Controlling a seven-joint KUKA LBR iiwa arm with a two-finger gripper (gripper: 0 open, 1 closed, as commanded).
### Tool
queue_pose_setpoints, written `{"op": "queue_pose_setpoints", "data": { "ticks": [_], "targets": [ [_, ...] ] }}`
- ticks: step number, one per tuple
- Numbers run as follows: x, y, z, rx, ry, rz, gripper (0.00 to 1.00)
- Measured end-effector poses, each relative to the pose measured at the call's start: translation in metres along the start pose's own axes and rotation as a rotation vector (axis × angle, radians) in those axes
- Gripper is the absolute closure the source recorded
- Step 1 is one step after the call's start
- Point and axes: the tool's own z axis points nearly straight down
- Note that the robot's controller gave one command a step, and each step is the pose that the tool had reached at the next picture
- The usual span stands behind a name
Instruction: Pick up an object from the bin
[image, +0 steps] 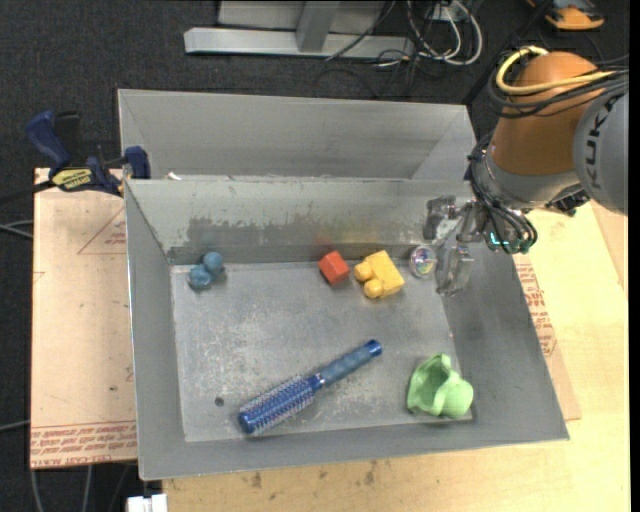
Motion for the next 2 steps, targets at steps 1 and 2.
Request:
{"op": "queue_pose_setpoints", "data": {
  "ticks": [1,2],
  "targets": [
    [0.054,0.118,0.036,-0.004,-0.002,-0.026,0.0],
    [0.101,0.128,0.108,0.0,0.0,-0.443,0.0]
  ]
}}
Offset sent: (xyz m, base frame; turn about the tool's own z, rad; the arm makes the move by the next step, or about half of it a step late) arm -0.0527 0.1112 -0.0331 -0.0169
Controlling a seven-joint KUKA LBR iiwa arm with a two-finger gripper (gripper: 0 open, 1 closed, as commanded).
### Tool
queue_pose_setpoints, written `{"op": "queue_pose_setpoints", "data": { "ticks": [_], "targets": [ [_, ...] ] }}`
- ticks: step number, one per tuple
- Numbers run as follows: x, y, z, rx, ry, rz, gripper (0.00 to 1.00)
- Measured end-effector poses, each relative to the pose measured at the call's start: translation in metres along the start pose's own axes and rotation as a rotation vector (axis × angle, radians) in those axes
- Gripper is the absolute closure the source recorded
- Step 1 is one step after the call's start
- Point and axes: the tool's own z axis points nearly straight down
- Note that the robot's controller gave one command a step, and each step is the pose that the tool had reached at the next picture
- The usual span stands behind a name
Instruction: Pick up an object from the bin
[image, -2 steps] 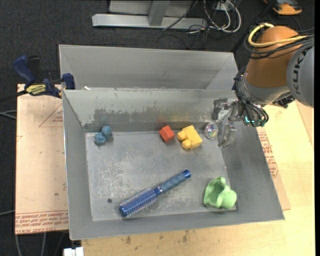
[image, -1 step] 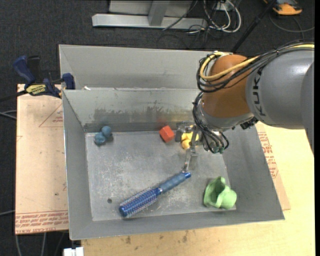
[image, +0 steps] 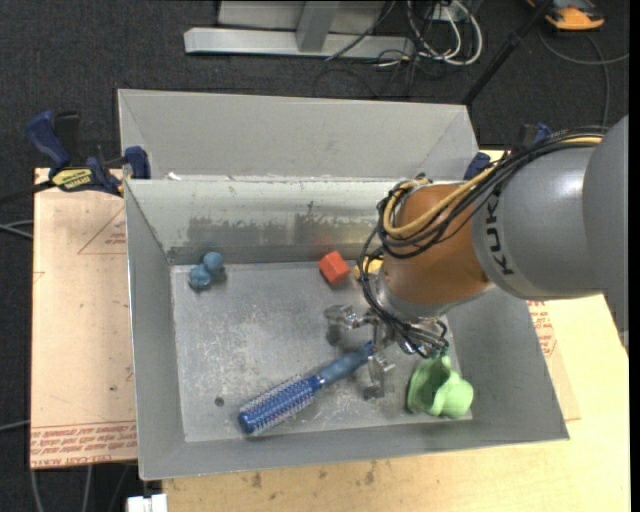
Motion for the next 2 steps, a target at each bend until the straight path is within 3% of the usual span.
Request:
{"op": "queue_pose_setpoints", "data": {
  "ticks": [1,2],
  "targets": [
    [-0.002,-0.001,-0.002,0.003,-0.005,0.0,1.0],
    [-0.017,-0.011,0.001,0.003,-0.006,0.001,1.0]
  ]
}}
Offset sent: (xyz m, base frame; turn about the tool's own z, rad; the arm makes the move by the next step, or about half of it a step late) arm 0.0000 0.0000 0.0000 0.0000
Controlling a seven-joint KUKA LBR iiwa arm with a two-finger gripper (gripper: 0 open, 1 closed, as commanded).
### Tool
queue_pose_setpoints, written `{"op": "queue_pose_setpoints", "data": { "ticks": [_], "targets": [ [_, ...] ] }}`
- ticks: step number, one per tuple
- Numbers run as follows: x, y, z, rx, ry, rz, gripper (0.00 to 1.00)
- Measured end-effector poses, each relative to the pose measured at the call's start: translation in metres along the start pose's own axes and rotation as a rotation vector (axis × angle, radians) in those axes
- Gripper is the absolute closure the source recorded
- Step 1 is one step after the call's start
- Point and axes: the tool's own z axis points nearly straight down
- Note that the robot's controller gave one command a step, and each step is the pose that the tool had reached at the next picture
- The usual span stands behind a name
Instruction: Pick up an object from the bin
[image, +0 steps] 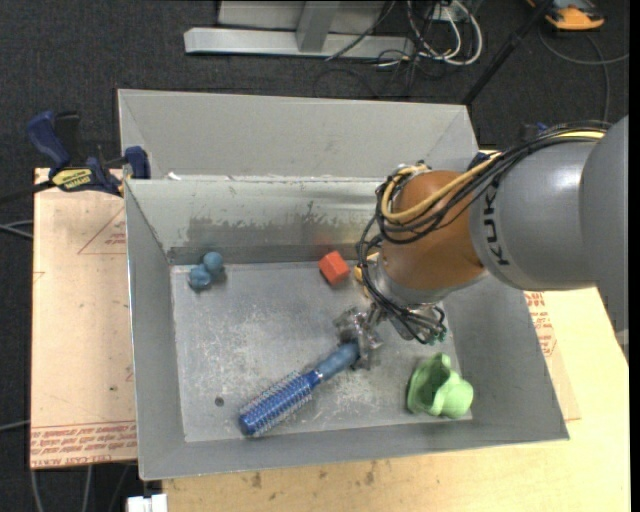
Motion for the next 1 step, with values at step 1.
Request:
{"op": "queue_pose_setpoints", "data": {
  "ticks": [1],
  "targets": [
    [-0.0557,-0.0198,-0.0001,0.002,-0.005,0.048,1.0]
  ]
}}
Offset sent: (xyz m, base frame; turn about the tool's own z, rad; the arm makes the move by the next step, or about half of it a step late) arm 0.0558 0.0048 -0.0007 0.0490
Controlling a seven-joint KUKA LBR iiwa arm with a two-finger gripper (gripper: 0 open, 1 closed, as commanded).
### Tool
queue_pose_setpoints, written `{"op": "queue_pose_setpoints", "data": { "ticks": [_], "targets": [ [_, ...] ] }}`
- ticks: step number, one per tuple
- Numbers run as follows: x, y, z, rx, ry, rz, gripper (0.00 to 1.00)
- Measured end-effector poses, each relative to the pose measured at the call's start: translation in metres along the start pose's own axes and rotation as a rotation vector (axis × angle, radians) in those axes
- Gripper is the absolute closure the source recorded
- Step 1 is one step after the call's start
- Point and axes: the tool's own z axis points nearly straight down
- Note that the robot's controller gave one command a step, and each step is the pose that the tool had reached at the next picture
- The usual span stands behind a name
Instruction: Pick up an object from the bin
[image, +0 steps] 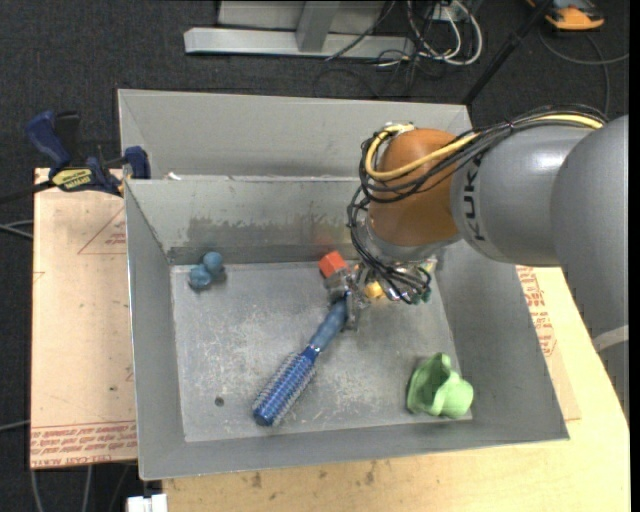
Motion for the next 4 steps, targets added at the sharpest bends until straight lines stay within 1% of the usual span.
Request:
{"op": "queue_pose_setpoints", "data": {
  "ticks": [1,2,3,4],
  "targets": [
    [-0.01,0.007,-0.041,0.0,0.0,-0.014,1.0],
    [-0.009,0.007,-0.038,-0.002,0.003,-0.013,0.0],
    [-0.011,0.006,0.003,-0.003,0.007,-0.09,0.0],
    [-0.012,0.006,0.0,-0.002,0.003,-0.089,1.0]
  ]
}}
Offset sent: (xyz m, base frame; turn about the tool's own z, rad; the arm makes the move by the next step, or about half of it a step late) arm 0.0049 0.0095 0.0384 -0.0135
